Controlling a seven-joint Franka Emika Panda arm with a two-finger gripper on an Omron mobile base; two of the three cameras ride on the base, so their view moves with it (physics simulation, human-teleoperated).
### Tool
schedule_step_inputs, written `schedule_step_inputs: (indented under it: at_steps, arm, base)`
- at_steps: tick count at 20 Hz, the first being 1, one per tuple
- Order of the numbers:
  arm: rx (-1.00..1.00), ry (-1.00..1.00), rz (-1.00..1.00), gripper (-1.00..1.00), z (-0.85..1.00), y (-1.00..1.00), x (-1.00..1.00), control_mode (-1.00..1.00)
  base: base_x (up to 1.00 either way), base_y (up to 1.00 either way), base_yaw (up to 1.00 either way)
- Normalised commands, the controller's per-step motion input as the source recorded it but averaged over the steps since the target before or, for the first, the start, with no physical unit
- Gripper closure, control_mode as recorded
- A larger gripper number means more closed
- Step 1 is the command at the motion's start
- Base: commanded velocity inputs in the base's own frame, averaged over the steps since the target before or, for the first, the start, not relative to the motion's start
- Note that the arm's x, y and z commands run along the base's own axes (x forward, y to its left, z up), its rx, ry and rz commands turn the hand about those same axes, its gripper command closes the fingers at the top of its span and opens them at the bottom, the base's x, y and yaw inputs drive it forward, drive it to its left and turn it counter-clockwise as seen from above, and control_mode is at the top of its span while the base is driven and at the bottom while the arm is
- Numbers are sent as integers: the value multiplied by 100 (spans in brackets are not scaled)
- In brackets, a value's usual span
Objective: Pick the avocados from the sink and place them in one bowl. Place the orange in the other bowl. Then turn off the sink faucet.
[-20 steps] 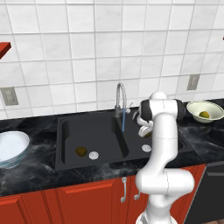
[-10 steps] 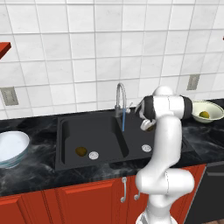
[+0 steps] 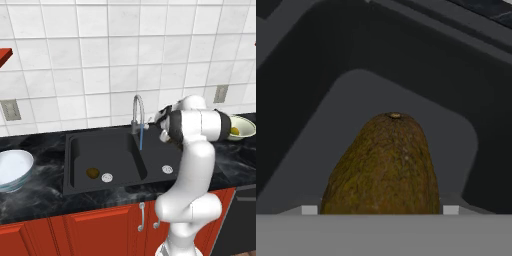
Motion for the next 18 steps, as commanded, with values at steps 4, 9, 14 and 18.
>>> schedule_step_inputs:
  at_steps: [4, 9, 14, 18]
  arm:
    - [0, 0, -11, 100, 68, 20, -22, -100]
    - [0, -1, -8, 100, 65, 3, -40, -100]
    - [0, -7, -7, 100, 58, 10, -75, -100]
    - [0, -7, -6, 100, 49, 24, -84, -100]
  base:
    - [0, 0, 0]
    - [0, 0, 0]
    - [0, 0, 0]
    - [0, 0, 0]
